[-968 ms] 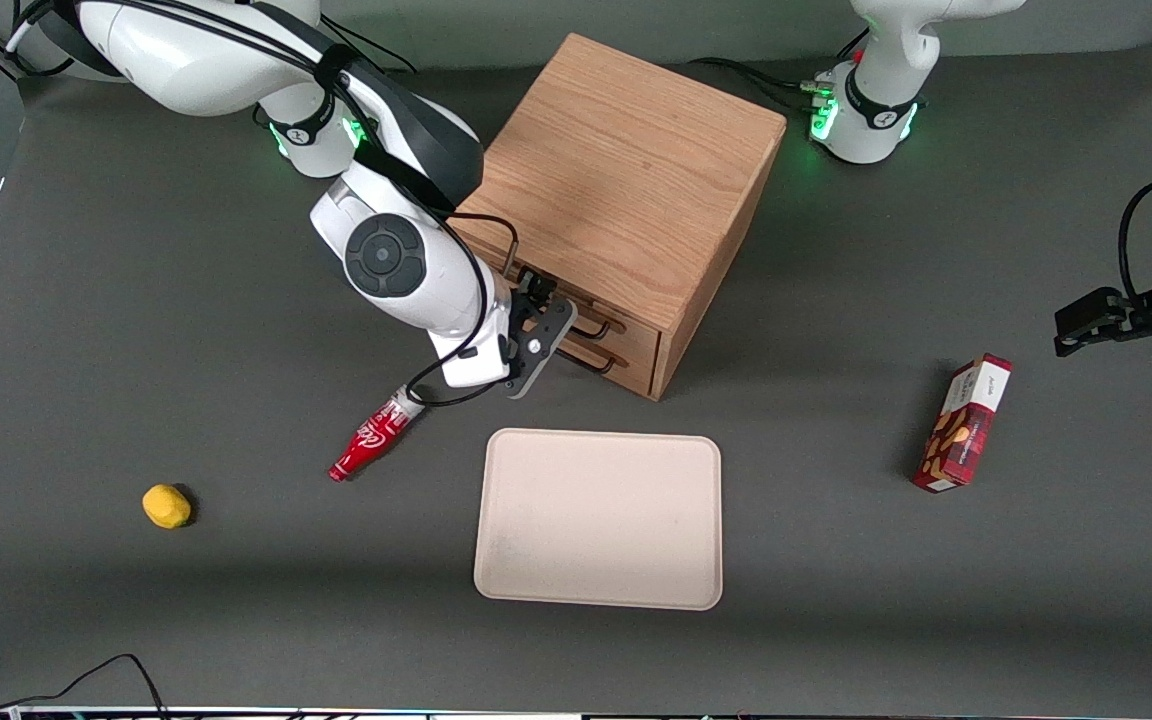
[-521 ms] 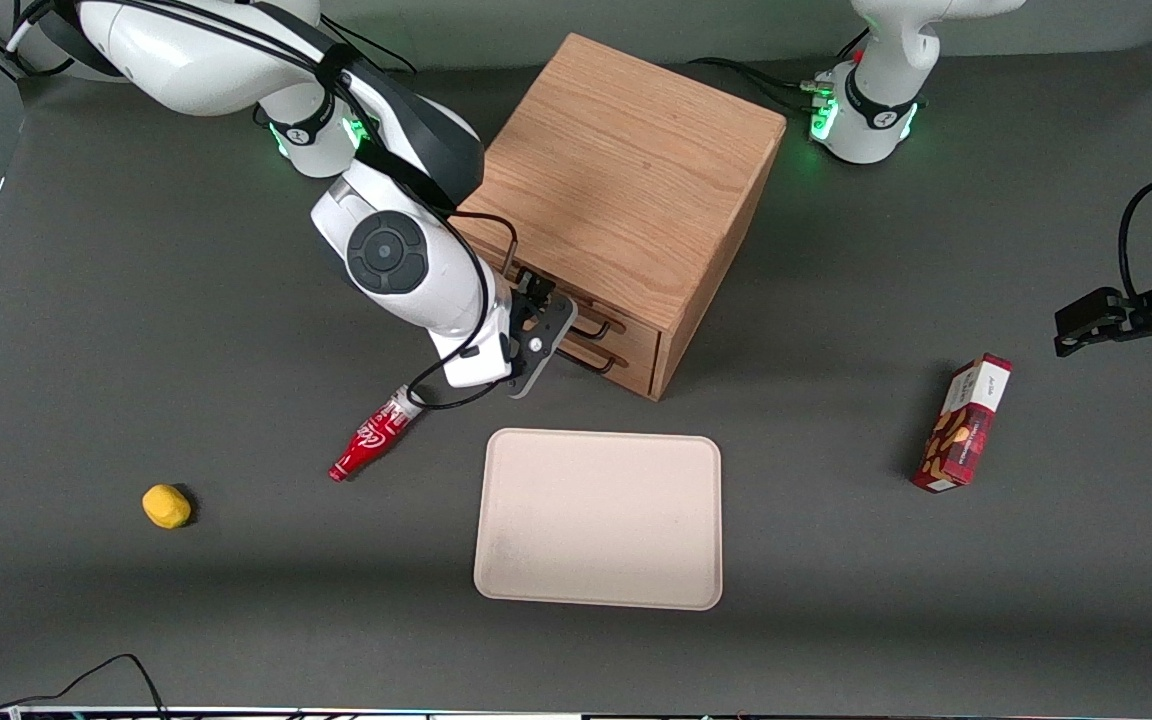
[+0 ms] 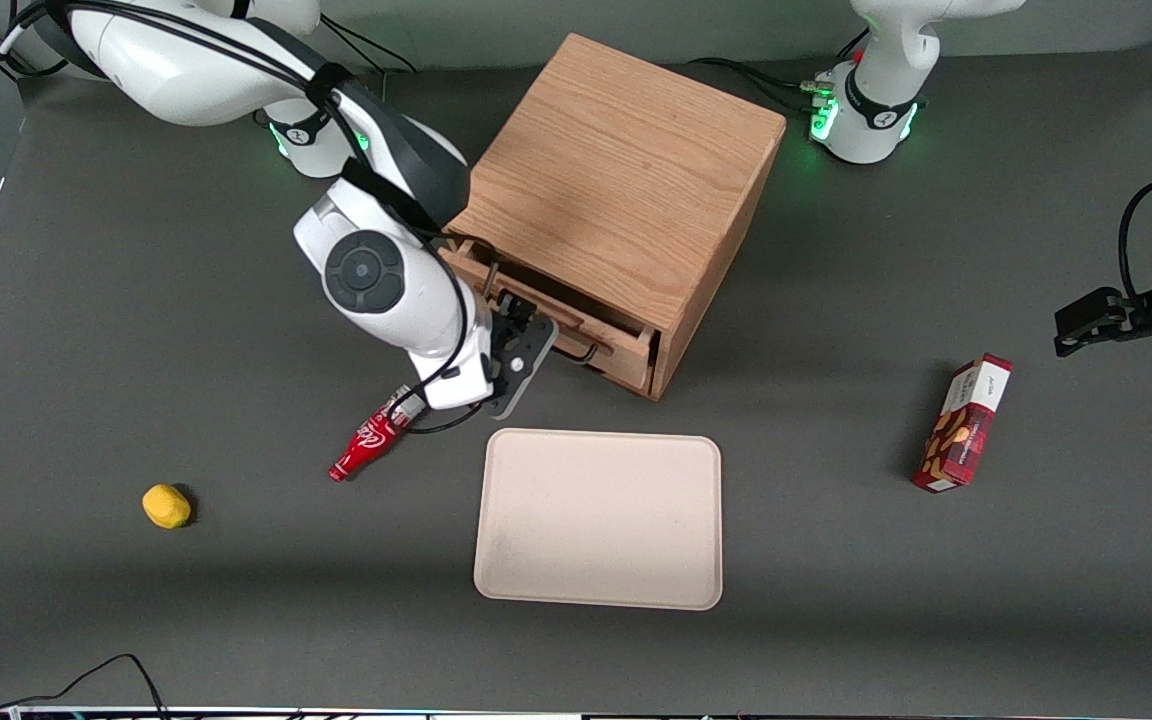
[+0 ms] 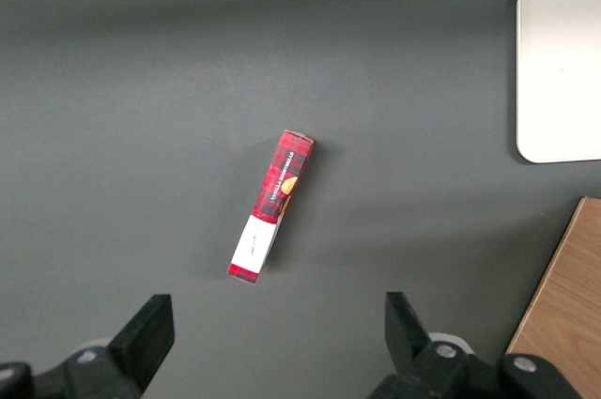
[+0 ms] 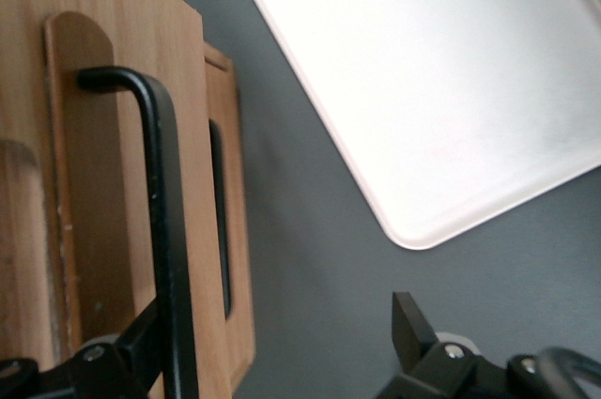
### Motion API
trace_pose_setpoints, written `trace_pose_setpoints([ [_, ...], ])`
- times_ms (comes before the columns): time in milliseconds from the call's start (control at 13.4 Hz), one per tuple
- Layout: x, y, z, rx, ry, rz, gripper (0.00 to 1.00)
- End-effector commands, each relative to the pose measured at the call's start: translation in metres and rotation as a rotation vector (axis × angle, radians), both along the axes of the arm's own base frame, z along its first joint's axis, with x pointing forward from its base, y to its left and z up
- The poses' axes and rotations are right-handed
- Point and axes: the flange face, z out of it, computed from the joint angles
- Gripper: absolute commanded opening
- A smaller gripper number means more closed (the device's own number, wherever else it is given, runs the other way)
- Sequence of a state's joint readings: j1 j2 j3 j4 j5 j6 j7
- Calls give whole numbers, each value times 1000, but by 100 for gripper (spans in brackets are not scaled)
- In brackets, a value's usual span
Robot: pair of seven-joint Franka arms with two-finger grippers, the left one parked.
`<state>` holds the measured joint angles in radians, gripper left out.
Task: Open upper drawer
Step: 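Pull the upper drawer handle outward with the right gripper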
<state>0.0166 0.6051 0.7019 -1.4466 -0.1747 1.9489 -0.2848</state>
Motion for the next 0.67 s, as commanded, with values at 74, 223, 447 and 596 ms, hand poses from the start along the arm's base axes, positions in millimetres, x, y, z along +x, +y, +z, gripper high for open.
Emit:
trace_pose_setpoints([
  [74, 33, -26, 8, 1, -63, 18, 100],
  [223, 47, -41, 8, -3, -82, 23, 100],
  [447, 73, -69, 5, 1, -149, 31, 100],
  [596, 85, -84, 4, 1, -185, 22, 100],
])
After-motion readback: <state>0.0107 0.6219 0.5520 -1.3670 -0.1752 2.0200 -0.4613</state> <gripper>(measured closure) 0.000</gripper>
